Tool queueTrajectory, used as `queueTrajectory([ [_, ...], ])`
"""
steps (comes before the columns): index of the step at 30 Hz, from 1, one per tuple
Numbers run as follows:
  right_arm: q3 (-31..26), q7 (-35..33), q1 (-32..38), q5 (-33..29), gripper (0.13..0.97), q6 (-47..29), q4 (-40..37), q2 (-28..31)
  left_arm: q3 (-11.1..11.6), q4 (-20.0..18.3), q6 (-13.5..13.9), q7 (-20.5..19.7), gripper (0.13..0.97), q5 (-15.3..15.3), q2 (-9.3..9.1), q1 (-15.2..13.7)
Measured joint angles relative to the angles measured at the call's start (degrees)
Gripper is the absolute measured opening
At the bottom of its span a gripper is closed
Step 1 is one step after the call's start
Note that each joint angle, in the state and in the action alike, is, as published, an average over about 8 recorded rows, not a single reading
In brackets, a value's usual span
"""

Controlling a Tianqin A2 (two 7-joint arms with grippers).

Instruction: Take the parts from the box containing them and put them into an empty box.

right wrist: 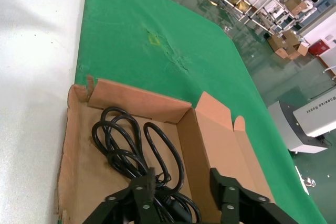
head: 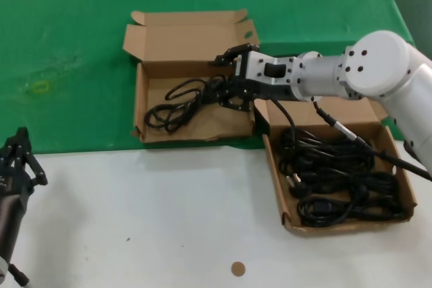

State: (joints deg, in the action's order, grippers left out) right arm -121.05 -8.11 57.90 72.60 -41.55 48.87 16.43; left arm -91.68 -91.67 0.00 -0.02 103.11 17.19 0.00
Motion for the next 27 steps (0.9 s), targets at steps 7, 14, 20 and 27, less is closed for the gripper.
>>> queueTrajectory([
  [7,0.5,0.7,-1.2,0.4,0.472,0.5,1.4,0.4,0.0,0.0,0.0,0.0,0.163,0.0,0.00,0.0],
  [14,2.4,1.2,-4.9,2.4,0.555,3.2,4.1,0.5,0.0,0.0,0.0,0.0,0.175,0.0,0.00,0.0],
  [20,4.6,1.7,-9.3,4.7,0.693,6.3,7.3,0.5,0.0,0.0,0.0,0.0,0.253,0.0,0.00,0.0],
  [27,7.3,2.4,-14.7,7.5,0.835,10.2,11.2,0.5,0.0,0.0,0.0,0.0,0.366,0.0,0.00,0.0],
])
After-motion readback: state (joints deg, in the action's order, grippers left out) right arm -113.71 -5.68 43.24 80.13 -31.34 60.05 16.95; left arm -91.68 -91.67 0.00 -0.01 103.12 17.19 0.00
